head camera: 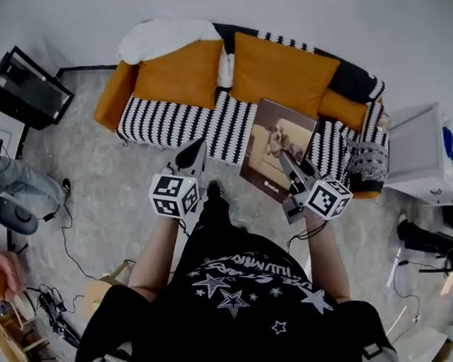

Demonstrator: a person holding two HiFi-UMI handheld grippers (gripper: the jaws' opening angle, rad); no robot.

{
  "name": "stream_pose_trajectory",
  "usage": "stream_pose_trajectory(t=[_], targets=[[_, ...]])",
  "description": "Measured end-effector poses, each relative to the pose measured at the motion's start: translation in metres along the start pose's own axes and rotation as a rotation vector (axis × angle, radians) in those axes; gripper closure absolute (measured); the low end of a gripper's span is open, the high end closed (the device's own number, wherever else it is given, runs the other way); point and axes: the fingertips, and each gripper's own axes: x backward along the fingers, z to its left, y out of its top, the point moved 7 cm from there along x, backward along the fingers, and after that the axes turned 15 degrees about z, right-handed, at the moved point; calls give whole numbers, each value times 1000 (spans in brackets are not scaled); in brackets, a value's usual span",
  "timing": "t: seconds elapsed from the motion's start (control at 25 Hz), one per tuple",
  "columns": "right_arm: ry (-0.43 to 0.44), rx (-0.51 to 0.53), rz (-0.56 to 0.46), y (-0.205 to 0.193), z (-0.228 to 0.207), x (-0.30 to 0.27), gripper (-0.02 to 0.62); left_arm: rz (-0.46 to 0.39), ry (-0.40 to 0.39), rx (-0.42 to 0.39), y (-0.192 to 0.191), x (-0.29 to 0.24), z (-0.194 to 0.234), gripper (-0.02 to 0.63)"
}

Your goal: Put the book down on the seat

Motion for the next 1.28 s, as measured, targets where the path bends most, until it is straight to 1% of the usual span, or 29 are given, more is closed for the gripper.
stream_pose_trajectory(t=[0.12, 0.28, 0.4, 0.64, 0.84, 1.0, 1.16, 1.28], targets=[[-18, 7, 16, 22, -9, -29, 443, 6, -12, 13, 14, -25, 28, 589], [-45, -17, 17, 26, -11, -38, 443, 15, -32, 11, 18, -31, 37, 589], [-39, -30, 11, 42, -11, -65, 445, 17, -45, 3, 30, -45, 60, 589], [-43, -18, 36, 67, -9, -116, 443, 11, -62, -3, 53, -68, 106, 589], [-53, -23, 31, 82, -7, -151, 443, 18, -92, 13, 58, -77, 137, 589], [-52, 3, 69, 85, 1, -179, 443, 21, -118, 16, 63, -81, 155, 589], [-48, -7, 140, 76, 3, -198, 443, -13, -134, 37, 69, -80, 167, 589], [-47, -4, 182, 76, -5, -212, 443, -12, -122, 50, 67, -85, 172, 589]])
